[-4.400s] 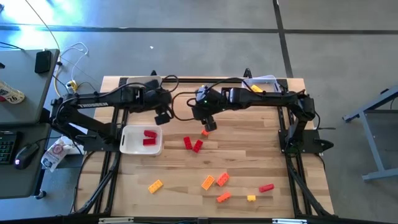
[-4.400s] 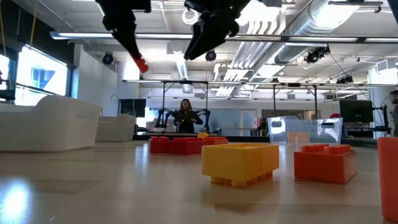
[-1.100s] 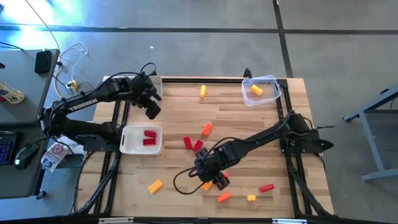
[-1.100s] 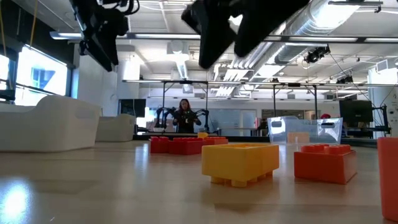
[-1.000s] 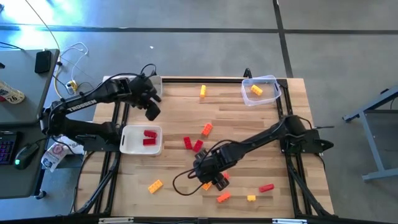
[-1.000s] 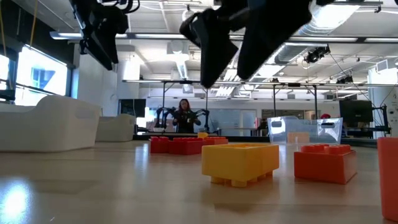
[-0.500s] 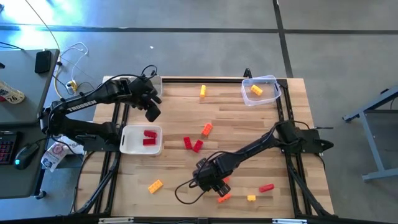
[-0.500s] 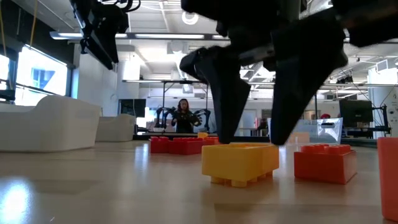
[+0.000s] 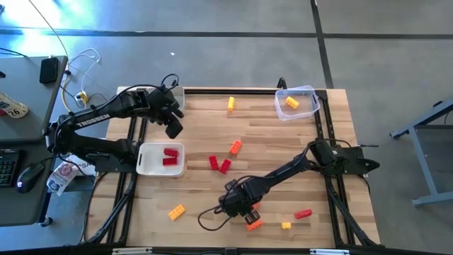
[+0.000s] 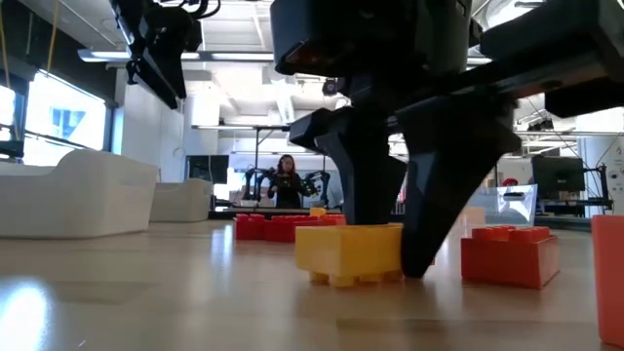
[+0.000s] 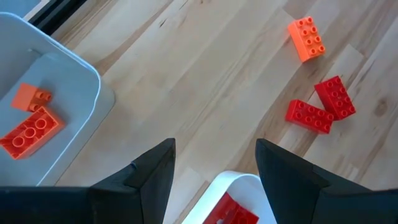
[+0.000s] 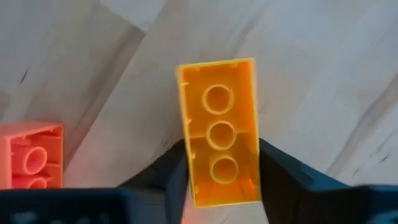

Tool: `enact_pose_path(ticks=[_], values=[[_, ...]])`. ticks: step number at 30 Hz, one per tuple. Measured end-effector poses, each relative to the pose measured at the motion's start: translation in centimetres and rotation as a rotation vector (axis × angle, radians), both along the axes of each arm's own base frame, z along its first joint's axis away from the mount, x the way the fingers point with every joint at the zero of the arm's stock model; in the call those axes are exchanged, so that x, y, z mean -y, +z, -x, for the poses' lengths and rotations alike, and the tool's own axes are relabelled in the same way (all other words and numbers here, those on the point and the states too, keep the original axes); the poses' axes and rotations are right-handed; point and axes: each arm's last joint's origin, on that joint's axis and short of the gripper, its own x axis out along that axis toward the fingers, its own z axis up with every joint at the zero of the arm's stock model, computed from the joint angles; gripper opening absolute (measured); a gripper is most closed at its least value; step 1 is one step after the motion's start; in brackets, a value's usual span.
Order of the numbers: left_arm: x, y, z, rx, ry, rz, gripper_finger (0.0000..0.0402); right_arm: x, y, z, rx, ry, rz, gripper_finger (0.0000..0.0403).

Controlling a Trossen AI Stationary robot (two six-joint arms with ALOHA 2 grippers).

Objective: Sort & place blocks by color
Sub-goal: Put the yellow game piece into the transparent bin

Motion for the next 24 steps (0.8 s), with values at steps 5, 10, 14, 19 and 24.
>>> enact_pose_path(ticks=[5, 10, 14, 19, 24], values=[[0.0, 0.0, -0.1, -0.013, -0.057, -0.028, 0.0209, 0.1, 0.2, 0.0, 0.004, -0.035, 0.006, 0.0106], [-0.1, 0.1, -0.5, -0.019, -0.158, -0.086, 0.0209, 1.0, 1.0, -0.3, 0.058, -0.095, 0.072, 0.0106], [0.3, 0.3, -1.1, -0.009, -0.285, -0.161, 0.0209, 2.2, 2.3, -0.7, 0.124, -0.189, 0.136, 0.0106], [1.4, 0.6, -2.1, 0.010, -0.474, -0.235, 0.0209, 4.2, 4.5, -1.0, 0.209, -0.320, 0.185, 0.0106], [2.5, 0.7, -2.8, 0.041, -0.555, -0.253, 0.0209, 5.9, 6.7, -0.9, 0.277, -0.405, 0.208, 0.0106]])
